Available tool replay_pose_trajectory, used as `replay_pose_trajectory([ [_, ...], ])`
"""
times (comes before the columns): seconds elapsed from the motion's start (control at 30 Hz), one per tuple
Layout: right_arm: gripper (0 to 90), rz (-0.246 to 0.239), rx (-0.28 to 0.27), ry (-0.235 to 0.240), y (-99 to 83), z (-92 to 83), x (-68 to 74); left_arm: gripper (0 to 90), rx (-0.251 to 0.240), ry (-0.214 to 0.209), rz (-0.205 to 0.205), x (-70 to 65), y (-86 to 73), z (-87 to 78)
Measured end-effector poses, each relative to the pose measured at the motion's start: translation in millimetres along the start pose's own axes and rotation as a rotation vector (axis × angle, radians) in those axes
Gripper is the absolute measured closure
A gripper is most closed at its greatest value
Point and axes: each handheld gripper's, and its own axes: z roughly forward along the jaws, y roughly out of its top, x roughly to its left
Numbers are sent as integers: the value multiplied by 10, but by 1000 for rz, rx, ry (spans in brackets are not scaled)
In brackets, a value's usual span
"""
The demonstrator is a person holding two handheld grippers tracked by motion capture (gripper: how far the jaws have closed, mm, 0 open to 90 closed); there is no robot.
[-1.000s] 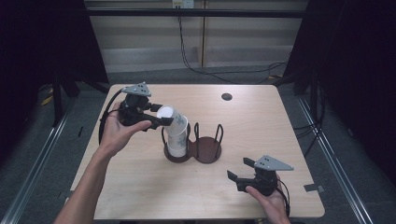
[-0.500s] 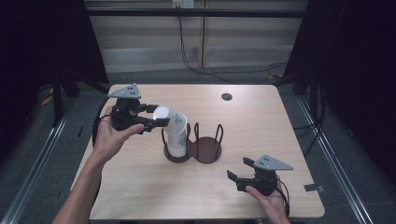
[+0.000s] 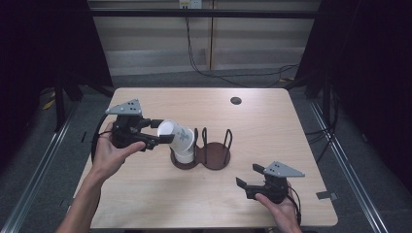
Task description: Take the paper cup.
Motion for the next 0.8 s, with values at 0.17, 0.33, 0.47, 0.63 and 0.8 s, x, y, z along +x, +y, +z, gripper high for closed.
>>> replay_pose_trajectory([
  [0.17, 170, -9, -16, 29, 18, 7, 24, 369, 3, -25, -18, 4, -83, 18],
  [0.33, 136, -17, -43, 79, 31, 4, 32, 369, 20, -3, 17, -71, -153, 39],
  [0.47, 134, -22, -59, 115, 40, 17, 53, 368, 38, -9, 60, -172, -209, 78],
  [0.63, 133, -35, -56, 142, 96, 57, 103, 368, 61, -21, 65, -237, -258, 108],
  [0.8, 135, -84, -54, 175, 229, 133, 204, 367, 60, -47, 51, -254, -325, 136],
])
